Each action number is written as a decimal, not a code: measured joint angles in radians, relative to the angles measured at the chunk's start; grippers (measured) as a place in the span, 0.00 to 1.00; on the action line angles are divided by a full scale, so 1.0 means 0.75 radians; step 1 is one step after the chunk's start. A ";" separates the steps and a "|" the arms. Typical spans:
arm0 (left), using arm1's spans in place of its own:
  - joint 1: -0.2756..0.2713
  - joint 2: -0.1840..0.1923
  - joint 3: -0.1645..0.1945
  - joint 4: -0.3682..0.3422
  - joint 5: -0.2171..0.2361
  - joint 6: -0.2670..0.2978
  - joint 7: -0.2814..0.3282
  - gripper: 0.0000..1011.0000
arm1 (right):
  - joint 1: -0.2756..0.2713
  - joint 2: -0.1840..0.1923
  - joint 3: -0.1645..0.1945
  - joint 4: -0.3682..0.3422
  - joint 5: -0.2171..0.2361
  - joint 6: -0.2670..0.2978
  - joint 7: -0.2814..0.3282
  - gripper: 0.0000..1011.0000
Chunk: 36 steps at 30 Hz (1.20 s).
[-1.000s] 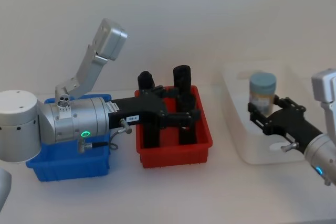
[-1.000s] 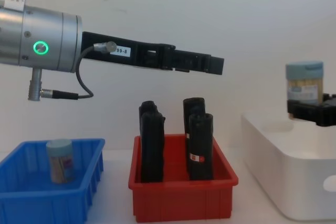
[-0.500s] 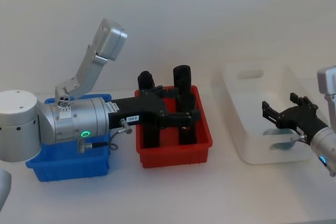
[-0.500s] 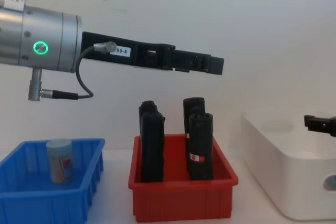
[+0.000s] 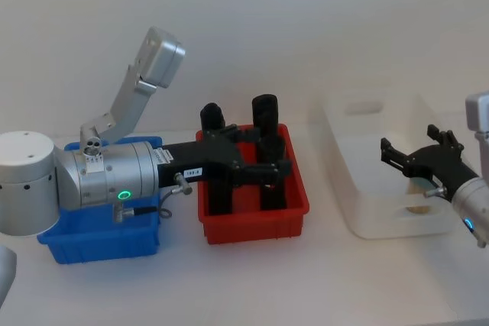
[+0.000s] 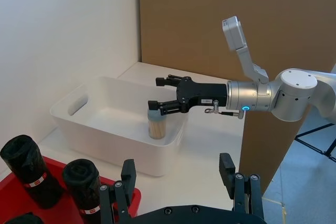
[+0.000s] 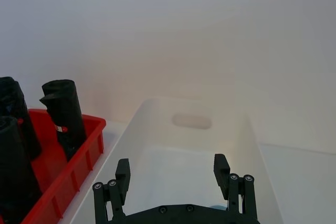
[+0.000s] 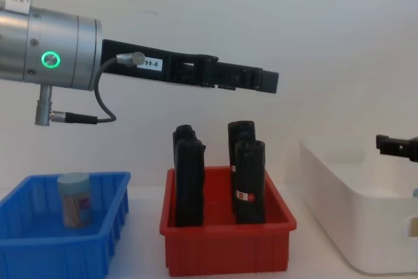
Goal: Pick the cotton swabs from the blue box and place them into the white box.
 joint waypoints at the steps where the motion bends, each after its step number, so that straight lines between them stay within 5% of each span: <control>1: 0.000 0.000 0.000 0.000 0.000 0.000 0.000 0.99 | 0.000 0.000 0.001 0.000 0.000 -0.008 0.000 0.99; 13: 0.000 0.000 0.000 0.000 0.000 0.000 0.000 0.99 | -0.017 0.002 0.007 -0.041 0.009 -0.109 -0.004 0.99; 24: 0.005 0.000 0.001 -0.001 0.001 -0.006 0.011 0.99 | -0.032 0.005 0.008 -0.063 0.012 -0.125 -0.009 0.99; 36: 0.069 0.003 0.025 -0.026 0.039 -0.100 0.181 0.99 | -0.154 0.018 -0.007 -0.209 0.028 -0.106 -0.037 0.99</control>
